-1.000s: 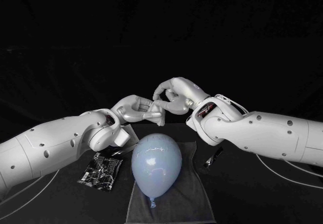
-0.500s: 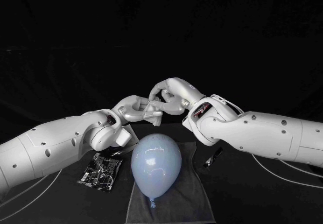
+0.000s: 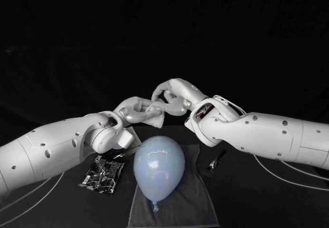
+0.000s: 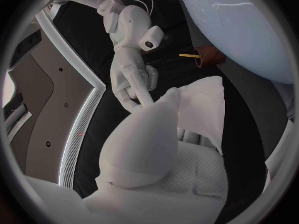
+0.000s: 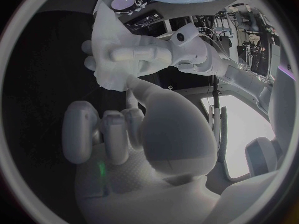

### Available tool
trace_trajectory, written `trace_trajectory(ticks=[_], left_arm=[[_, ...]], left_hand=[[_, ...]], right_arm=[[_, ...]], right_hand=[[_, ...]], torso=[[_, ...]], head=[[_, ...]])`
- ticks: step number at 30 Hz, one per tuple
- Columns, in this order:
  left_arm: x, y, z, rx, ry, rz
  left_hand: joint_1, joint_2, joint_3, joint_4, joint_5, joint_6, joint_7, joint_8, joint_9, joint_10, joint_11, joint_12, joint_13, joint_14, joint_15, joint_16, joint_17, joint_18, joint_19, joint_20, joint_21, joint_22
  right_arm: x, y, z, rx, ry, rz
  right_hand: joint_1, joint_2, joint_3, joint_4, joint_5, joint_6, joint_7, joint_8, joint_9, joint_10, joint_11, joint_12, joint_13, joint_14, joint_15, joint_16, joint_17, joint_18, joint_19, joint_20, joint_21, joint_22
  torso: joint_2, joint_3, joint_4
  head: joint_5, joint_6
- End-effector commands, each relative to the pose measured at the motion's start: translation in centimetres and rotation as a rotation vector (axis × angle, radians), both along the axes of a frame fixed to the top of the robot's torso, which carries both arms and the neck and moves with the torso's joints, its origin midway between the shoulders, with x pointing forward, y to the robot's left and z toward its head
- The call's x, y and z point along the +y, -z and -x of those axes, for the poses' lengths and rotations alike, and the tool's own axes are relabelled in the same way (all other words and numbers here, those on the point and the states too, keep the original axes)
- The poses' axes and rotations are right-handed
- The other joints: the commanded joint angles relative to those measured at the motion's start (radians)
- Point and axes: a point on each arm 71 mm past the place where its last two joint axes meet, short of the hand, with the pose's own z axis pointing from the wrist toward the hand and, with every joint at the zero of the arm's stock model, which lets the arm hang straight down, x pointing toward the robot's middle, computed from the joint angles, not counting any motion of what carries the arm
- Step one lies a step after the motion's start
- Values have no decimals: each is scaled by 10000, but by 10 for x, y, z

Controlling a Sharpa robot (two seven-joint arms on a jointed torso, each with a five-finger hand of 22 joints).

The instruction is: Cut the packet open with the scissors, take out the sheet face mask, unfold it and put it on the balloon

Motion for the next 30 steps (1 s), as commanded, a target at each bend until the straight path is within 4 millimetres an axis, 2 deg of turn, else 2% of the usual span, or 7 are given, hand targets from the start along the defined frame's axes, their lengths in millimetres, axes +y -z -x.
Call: trace_trajectory(ticks=[1,7,11,15,17,19,30], left_arm=[[-3,0,2,330,353,281],[-3,0,2,481,475,366],[-2,0,2,593,404,480],[-1,1,1,735,288,642],[0,1,1,833,225,754],[2,1,0,925,156,856],[11,3,-1,1719,-121,1576]], left_hand=[[-35,-609,1519,-94,58,268,49,64,-63,429,33,-29,-1,273,-49,-162,-77,132,192,-66,94,18],[-1080,-1133,3862,-712,-24,455,120,81,-134,859,82,-50,-5,547,-7,-415,-161,102,340,-97,196,45],[-1459,-1133,4433,-1084,14,461,118,78,-149,874,78,-50,-4,609,-27,-491,-174,97,352,-100,228,52],[-2132,-1064,5049,-1602,17,439,155,71,-166,883,94,-52,-3,674,-13,-613,-190,94,365,-92,276,57],[-2339,-1118,5075,-1730,15,407,171,59,-172,869,99,-54,-4,673,-8,-653,-195,91,369,-92,293,61],[-2504,-1171,5024,-1799,12,349,172,34,-182,855,97,-54,-5,670,-5,-681,-198,88,376,-92,312,66],[-2919,-1090,4759,-2216,15,223,198,8,-186,700,108,-53,-4,722,-66,-778,-191,125,823,-220,630,177]], right_arm=[[0,-1,-2,50,46,-166],[0,-1,-5,159,67,-438],[-1,-1,-6,288,-4,-729],[-5,-2,-7,295,-29,-1138],[-11,-3,-8,342,51,-1426],[-19,-3,-11,471,222,-1780],[-72,1,-26,1568,1367,-3467]], right_hand=[[-82,6,88,-13,50,4,5,45,3,488,-57,-126,1899,1045,-73,66,2635,-58,252,-42,-87,2008],[-440,-175,17,112,36,-299,55,-76,-38,114,-1,-840,1477,1045,-32,66,2635,-38,200,-20,-208,1976],[-1400,-916,-770,652,40,-1309,611,-918,-443,-692,442,-2171,713,1011,329,-1,2505,-31,118,175,-404,1926],[-1670,-1171,-1330,1030,53,-2183,959,-1630,-720,-2080,788,-4247,-501,730,641,-455,1698,179,-434,408,-1800,1566],[-1652,-1173,-1588,1270,40,-2427,1076,-1885,-796,-2404,909,-4668,-797,623,750,-590,1476,236,-603,521,-2167,1470],[-1520,-1101,-2028,1743,39,-2558,1187,-2166,-848,-3775,1022,-6592,-2115,67,864,-1333,319,533,-1336,705,-3908,982],[-595,-403,-2187,2077,46,-1907,1058,-2099,-727,-4115,898,-7329,-3151,-67,766,-1577,-61,679,-1443,754,-4494,723]], torso=[[1,6,-3],[2,5,-7],[1,6,-7],[2,3,-7],[3,0,-4],[-1,0,-3],[5,12,-12]], head=[[8,4],[1,13],[-1,12],[-5,36],[-8,55],[-1,79],[181,161]])
